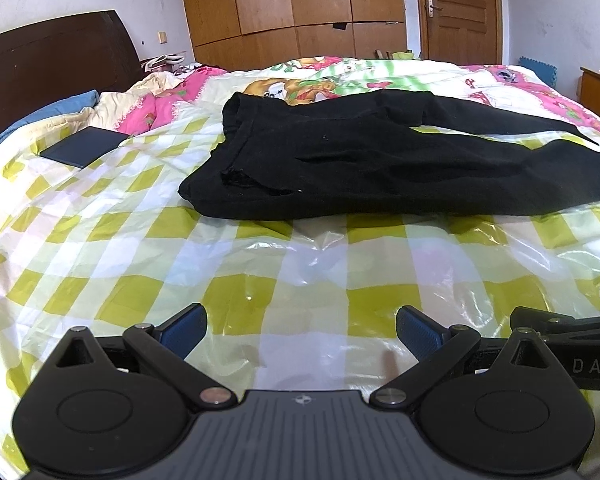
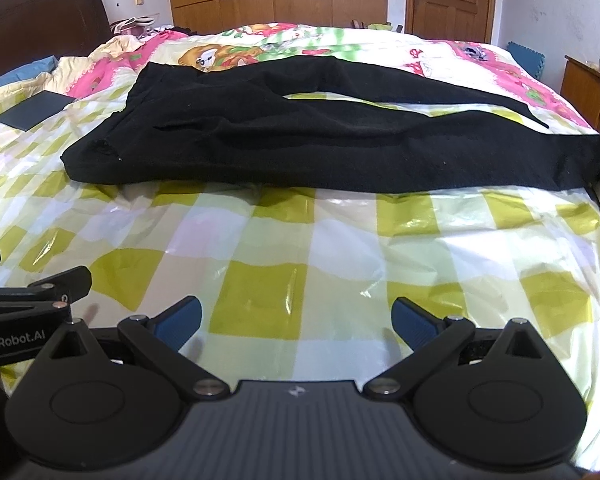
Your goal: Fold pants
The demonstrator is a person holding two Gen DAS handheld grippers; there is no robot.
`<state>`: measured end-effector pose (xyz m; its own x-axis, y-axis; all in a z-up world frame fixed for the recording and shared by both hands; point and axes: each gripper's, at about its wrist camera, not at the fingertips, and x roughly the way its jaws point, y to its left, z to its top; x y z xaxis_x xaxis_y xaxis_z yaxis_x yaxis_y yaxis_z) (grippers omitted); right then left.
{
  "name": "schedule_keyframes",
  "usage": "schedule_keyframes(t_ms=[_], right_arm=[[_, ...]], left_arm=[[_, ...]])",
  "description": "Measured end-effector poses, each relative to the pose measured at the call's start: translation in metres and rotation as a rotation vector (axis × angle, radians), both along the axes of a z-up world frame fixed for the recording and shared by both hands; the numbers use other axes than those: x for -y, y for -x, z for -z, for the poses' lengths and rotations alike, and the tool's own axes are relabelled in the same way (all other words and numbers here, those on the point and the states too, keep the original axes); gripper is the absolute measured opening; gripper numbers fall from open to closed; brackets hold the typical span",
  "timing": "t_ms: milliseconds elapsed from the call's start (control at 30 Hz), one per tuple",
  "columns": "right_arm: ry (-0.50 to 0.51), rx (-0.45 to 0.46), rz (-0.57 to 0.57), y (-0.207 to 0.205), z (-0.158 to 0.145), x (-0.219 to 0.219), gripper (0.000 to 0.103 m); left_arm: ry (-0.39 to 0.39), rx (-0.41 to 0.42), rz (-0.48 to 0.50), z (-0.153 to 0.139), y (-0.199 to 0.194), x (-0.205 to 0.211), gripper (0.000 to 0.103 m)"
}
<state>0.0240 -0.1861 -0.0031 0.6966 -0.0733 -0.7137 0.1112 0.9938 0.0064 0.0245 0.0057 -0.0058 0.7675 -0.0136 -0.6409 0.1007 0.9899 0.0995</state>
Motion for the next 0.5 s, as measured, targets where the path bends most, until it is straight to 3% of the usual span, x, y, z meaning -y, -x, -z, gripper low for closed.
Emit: schedule_keyframes(t_ms=[500], right_arm=[[0.062, 0.034, -0.059, -0.043, -0.011, -0.016, 0.101]], left_arm=[[0.004, 0.038, 0.002, -0.003, -0.041, -0.012, 0.103]])
